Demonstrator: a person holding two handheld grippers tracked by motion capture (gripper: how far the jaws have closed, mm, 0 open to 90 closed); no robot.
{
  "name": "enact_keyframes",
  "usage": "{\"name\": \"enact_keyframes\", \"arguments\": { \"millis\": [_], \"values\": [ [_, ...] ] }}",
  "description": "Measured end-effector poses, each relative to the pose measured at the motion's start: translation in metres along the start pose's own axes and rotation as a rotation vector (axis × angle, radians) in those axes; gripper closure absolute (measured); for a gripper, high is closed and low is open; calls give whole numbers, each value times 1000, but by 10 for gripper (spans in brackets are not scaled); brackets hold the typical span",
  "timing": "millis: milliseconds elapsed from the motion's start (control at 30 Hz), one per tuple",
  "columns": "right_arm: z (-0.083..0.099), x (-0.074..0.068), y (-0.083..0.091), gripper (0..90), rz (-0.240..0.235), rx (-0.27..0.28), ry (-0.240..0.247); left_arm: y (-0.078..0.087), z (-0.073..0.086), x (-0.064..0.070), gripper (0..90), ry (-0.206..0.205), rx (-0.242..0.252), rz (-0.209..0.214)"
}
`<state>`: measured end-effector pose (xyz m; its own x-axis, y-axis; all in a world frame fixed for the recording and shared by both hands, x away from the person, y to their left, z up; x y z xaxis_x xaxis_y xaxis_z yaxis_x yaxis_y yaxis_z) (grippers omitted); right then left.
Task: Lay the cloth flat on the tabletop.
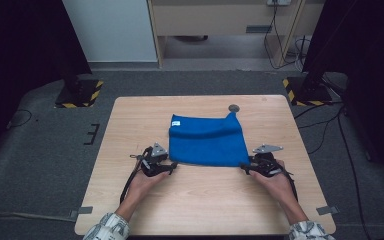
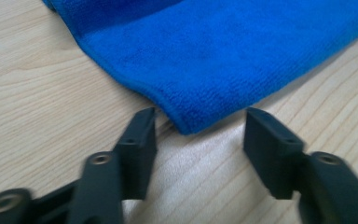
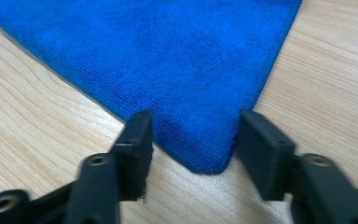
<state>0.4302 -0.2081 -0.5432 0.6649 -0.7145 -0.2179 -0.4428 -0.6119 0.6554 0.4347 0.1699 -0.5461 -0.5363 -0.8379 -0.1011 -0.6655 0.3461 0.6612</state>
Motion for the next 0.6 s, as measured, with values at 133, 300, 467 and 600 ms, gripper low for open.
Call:
{"name": "enact_keyframes", "arguments": {
  "millis": [133, 300, 467, 600],
  "values": [
    [-1, -1, -2, 683, 7, -5, 6, -1, -2, 0, 629, -7, 3, -7],
    [-3, -2, -3, 846, -21, -17, 13, -2, -9, -3, 850, 19, 5, -2],
    [-7, -9, 8, 860, -40, 18, 11, 15, -19, -1, 886, 39, 31, 29],
    [-15, -17, 18, 859, -58, 27, 28, 26, -28, -1, 881, 50, 32, 44]
  ]
}}
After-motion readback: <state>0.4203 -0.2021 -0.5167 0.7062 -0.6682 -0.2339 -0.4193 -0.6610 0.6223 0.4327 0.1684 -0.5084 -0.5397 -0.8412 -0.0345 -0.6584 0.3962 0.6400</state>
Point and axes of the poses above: each handheld gripper's, and its own axes: y roughly backward along the jaws, z roughly out of its underside, x roughly to its right, the point moved 2 cm from there along -y, roughly forward along the jaws, and after that the axes turned 11 degrees about -z, right-handed, at the moved point
